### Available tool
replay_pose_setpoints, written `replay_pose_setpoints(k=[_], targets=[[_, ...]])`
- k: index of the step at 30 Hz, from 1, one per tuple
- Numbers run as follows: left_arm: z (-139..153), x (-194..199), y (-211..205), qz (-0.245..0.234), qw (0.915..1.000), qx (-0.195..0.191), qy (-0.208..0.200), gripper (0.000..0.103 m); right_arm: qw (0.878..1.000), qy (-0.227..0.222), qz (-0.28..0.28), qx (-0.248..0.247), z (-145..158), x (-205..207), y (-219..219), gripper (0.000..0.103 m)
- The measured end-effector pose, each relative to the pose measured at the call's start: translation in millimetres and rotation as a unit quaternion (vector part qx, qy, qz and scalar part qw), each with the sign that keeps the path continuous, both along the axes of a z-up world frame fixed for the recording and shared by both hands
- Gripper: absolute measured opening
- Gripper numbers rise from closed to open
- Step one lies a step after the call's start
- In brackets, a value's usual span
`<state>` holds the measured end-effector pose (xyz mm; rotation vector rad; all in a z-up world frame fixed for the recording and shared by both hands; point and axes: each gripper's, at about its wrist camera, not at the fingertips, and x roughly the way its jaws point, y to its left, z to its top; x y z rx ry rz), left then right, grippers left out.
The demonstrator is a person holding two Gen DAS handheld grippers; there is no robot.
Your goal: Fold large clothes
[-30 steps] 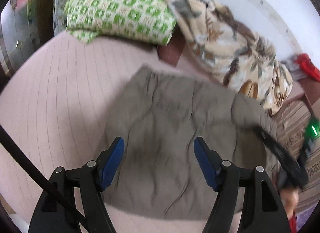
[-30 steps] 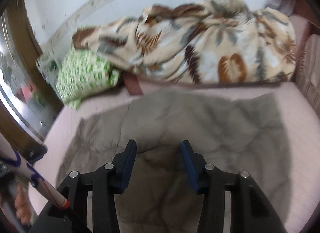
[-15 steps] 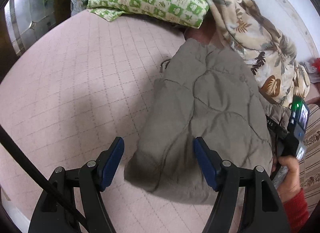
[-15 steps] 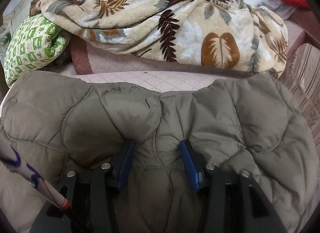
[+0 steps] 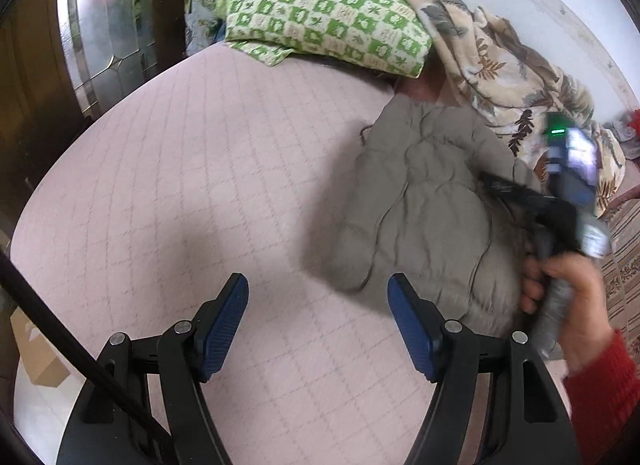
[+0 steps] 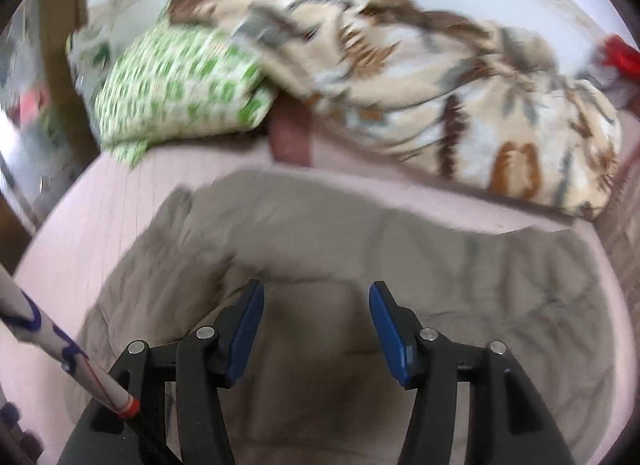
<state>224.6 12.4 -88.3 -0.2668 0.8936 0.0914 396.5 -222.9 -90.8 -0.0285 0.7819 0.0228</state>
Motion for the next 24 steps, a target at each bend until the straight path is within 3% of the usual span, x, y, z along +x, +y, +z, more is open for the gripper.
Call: replay_pose_setpoints(k=[3,5,8,10,13,16,20,24], targets=[[-4,-6,4,0.006,0.9999,0.005,0.010,0.071,0.998,0.026,-0.021,-0.045,-42,24,17,0.064],[-4,-11,7,0.009,0.9999,0.003,0.013,0.071,0.998,0.031,-0.028,-0.053,-47,32,17,0.065],[-3,-18,9,0.013,0.9999,0.002,0.009,0.071,0.998,0.042,-0.025,-0.036,-29,31,11,0.065],[-4,-20,8,0.014,0.9998,0.000,0.011,0.071,0.999,0.014,-0.032,-0.017,-4,13,-7,0.066],[-4,-23,3,0.010,0.9999,-0.002,0.012,0.071,0.998,-0.013,-0.064,-0.017,20,-12,-54,0.068],[-4,-25,-7,0.002,0.9999,0.011,0.011,0.071,0.992,-0.013,-0.125,-0.031,19,-20,-112,0.069],[-4,-24,-19,-0.003,0.9996,0.027,0.013,0.071,0.973,0.026,-0.227,-0.031,-10,-18,-204,0.069],[-4,-22,-25,-0.003,0.9991,0.039,0.016,0.071,0.966,0.067,-0.248,0.030,-47,-8,-255,0.080]])
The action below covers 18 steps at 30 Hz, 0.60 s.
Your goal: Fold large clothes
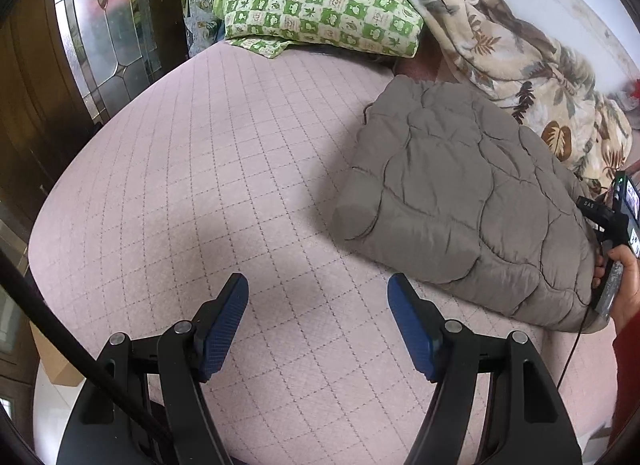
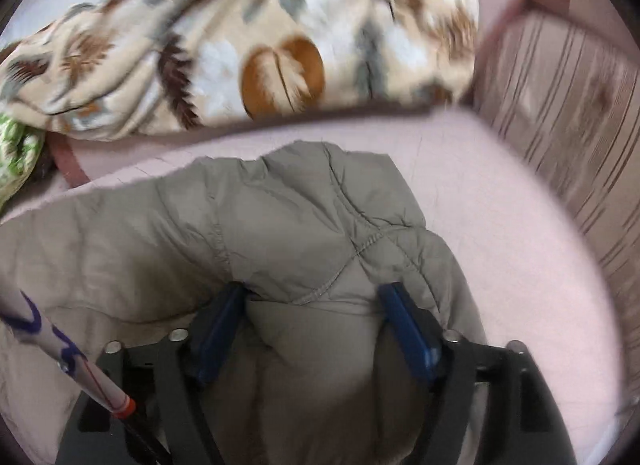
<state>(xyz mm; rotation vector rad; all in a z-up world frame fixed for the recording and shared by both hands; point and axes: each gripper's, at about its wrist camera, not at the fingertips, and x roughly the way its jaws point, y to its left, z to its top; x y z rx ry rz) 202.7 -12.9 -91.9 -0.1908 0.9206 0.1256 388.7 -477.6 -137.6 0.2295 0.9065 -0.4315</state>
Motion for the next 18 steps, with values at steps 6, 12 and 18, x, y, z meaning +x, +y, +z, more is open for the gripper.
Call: replay_pose_setpoints(k=[6,12,18], targets=[[0,-6,-7,-0.008,0.9999,0.008,0.000,0.071,0.999,-0.022,0.020,-0.044,29,-14,15,0.080],[0,-11,-11,-0.008,0.9999,0.010,0.000,0.071,0.990,-0.103,0.060,-0.072,59,-97,50,0.081],[5,-23,-17,-0.006,0.9996,0.028,-0.006,0.071,0.997,-0.056,0.042,0.010,-4,-94,40,0.087]])
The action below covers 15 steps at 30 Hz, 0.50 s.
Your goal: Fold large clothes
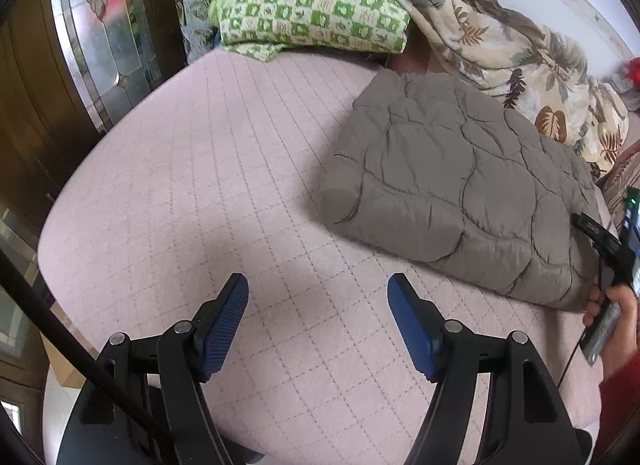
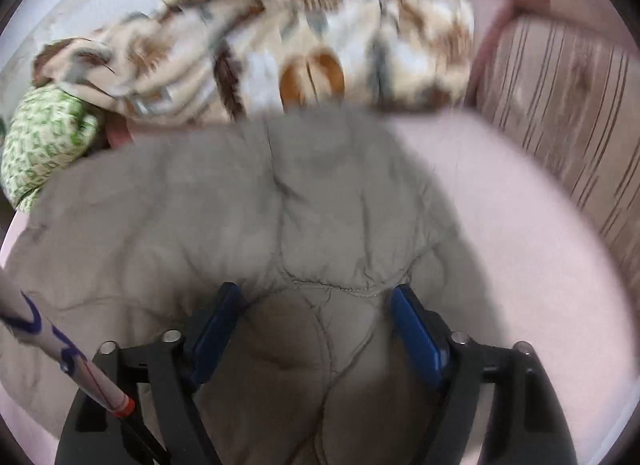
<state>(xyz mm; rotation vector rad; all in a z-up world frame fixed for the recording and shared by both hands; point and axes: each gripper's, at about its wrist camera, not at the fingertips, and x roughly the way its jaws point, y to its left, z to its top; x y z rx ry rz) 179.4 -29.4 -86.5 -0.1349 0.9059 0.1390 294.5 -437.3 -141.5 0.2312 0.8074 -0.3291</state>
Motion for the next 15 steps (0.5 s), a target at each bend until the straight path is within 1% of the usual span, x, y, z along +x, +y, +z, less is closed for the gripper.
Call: replay_pose_setpoints(k=[1,3,5,7,9,12,15], targets=[[3,-4,0,0.004,0.9999,0.007,-0.006,0.071,1.000,-0.003,-0.004,0.002,-7,7,-4,0.091],[9,-11,0,0.011,0.9996,0.019,-0.018,0.071,1.000,0.005,-0.003,-0.017,-8,14,-1,0.093],[11,-16,1,0.012,0.9995,0.020,-0.021,0.071,0.999,0.020,-0.003,-0.025,0,17,2,0.093],[13,-20,1,0.010,0.9996,0.016,-0.021,0.071,0.999,0.020,0.000,-0.030,12,11,3,0.093],[14,-25,1,0.009,0.9997,0.013,-0.020,0.071,0.999,0.009,0.005,-0.038,20,-3,4,0.093],[16,-33,-1,0.005,0.9997,0.009,-0.022,0.071,0.998,-0.007,0.012,-0.056,30,-37,8,0.093],[18,-39,-3,0.005,0.9997,0.005,-0.023,0.071,0.998,-0.014,0.016,-0.056,35,-64,10,0.093]])
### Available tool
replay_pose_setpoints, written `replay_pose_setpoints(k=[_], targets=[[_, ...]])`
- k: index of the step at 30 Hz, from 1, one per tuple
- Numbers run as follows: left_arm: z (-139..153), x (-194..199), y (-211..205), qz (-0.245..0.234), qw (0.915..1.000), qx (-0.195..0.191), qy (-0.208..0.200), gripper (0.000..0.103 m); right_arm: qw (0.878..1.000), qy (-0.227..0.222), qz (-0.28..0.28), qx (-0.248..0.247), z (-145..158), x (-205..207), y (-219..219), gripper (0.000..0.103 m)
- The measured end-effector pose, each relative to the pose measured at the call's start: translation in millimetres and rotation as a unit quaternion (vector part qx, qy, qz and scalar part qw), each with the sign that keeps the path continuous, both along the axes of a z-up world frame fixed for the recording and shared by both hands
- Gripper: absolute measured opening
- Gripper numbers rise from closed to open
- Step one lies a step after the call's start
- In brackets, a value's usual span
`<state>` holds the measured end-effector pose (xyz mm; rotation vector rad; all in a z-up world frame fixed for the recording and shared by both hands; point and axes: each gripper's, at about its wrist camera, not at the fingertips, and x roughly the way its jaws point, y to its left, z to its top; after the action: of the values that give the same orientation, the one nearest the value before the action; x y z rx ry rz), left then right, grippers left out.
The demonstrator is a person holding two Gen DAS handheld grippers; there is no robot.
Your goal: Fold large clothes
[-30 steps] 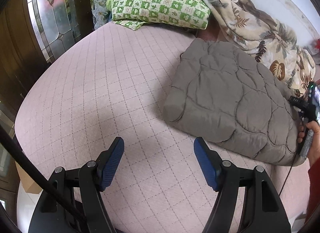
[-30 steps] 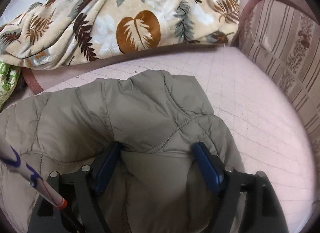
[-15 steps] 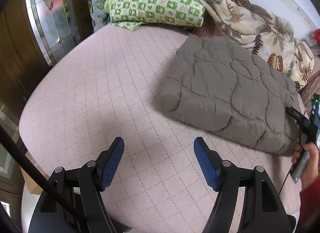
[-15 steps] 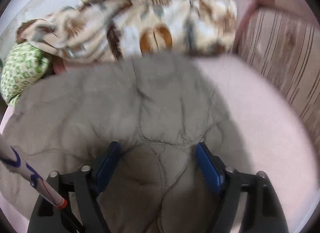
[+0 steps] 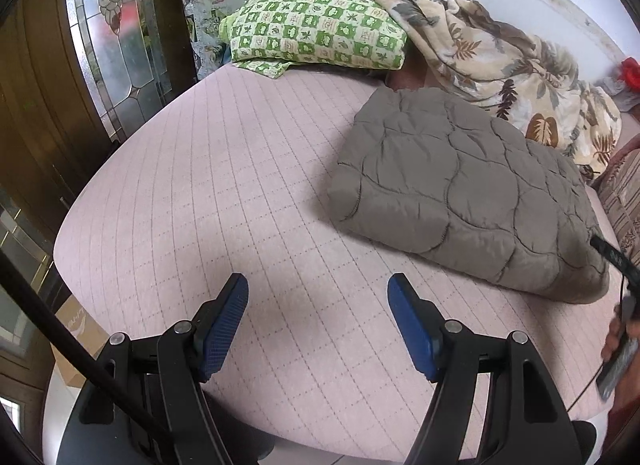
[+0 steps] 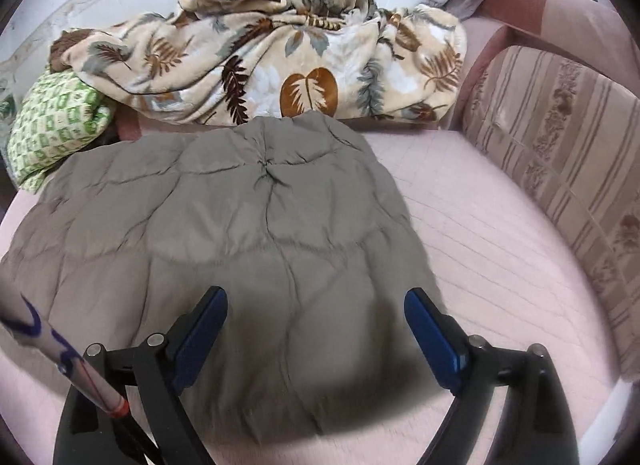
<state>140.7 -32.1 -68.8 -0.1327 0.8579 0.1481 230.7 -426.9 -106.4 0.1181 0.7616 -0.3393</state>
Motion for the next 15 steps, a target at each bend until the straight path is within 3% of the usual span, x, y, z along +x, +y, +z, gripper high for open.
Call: replay_pose_setpoints(k=[8,15], targets=[[-4,-8,-1,0.002,0.9999,-0.007,0.008,0.071,0.996,-0.006,0.026,0.081,-19,-78,20,0.093],[-12,-4,-2,0.003,0.9998,-0.001,0.019,0.071,0.992,0.052,0.070,0.093,-64,-66,58,0.085]])
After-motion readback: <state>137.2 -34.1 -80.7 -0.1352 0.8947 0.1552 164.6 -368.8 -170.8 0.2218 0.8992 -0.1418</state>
